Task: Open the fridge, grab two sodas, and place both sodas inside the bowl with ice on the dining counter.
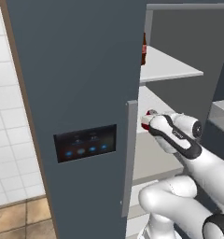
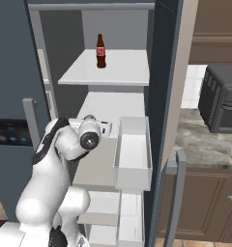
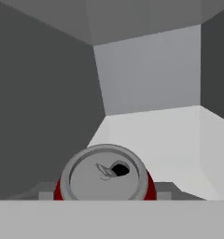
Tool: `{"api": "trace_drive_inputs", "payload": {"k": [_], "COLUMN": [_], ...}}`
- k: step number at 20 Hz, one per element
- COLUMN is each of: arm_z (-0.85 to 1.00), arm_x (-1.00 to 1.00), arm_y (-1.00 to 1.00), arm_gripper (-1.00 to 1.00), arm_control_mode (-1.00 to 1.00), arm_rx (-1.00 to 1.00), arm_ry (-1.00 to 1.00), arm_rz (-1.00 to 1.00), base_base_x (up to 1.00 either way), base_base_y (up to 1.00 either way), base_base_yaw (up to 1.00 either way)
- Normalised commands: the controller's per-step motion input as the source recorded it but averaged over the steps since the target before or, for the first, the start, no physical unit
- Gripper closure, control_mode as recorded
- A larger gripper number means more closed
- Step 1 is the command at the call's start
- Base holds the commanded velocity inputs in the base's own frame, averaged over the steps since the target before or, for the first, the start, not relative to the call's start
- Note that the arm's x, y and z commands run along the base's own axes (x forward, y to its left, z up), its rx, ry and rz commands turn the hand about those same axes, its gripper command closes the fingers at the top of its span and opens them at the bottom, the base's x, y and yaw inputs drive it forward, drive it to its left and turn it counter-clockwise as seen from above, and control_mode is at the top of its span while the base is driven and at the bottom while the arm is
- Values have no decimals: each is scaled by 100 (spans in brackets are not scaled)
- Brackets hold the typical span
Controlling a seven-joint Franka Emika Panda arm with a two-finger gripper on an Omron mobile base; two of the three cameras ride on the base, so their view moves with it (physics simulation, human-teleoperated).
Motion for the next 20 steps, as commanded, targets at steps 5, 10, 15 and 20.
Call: {"api": "trace_drive_inputs", "payload": {"k": [5,10,15,20], "arm_z": [99,98,25,8], "arm_x": [-68,-56,-85,-99], "arm_y": [-28,-30,-3,9], "arm_gripper": [100,100,100,100], "arm_control_mode": [-100,-100,-100,-100], "arm_rx": [21,25,8,-3], "arm_ry": [27,35,16,0], "arm_rz": [-2,-2,-2,0], "base_base_x": [0,0,0,0], "base_base_y": [0,0,0,0], "base_base_yaw": [0,0,0,0]}}
